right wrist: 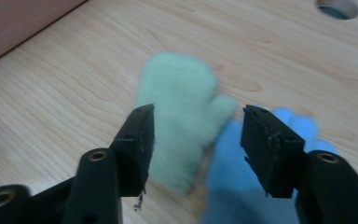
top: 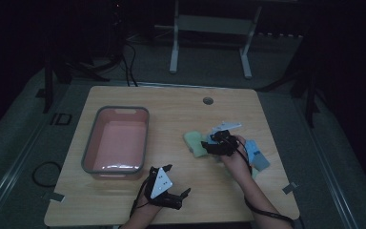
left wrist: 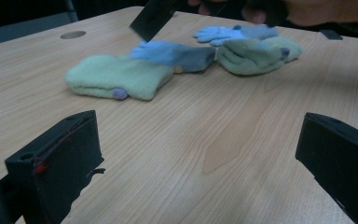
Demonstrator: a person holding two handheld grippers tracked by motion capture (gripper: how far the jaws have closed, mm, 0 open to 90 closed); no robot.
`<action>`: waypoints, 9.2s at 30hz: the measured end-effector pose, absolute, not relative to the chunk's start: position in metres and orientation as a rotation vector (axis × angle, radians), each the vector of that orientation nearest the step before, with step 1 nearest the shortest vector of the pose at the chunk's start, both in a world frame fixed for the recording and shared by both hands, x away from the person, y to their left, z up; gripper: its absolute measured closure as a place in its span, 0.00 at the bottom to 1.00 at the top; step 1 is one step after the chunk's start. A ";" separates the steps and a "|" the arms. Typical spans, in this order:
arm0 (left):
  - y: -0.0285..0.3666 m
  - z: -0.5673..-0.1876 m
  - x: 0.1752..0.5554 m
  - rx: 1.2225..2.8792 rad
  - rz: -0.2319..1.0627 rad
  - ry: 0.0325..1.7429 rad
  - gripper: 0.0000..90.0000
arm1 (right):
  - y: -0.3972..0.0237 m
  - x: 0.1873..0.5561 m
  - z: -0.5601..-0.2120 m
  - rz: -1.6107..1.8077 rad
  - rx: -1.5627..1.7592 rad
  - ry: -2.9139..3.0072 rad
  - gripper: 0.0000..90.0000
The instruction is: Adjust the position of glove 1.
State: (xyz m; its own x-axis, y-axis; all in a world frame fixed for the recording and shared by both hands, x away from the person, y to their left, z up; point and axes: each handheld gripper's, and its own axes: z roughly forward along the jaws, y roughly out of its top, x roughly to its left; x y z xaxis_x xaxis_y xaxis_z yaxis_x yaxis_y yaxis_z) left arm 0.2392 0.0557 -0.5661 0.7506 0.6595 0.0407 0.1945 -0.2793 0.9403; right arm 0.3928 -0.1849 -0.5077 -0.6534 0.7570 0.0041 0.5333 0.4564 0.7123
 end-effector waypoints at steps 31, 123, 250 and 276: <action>0.055 -0.566 0.239 1.842 0.499 0.646 0.00 | -0.140 0.425 -0.546 0.891 1.014 2.483 0.91; 0.055 -0.566 0.238 1.841 0.515 0.654 0.00 | -0.318 0.317 -0.507 0.991 0.879 2.490 0.69; 0.054 -0.566 0.237 1.848 0.525 0.651 0.00 | -0.253 0.258 -0.482 0.987 1.335 2.049 0.95; 0.054 -0.566 0.236 1.853 0.522 0.645 0.00 | -0.180 0.254 -0.511 1.046 1.440 2.095 0.95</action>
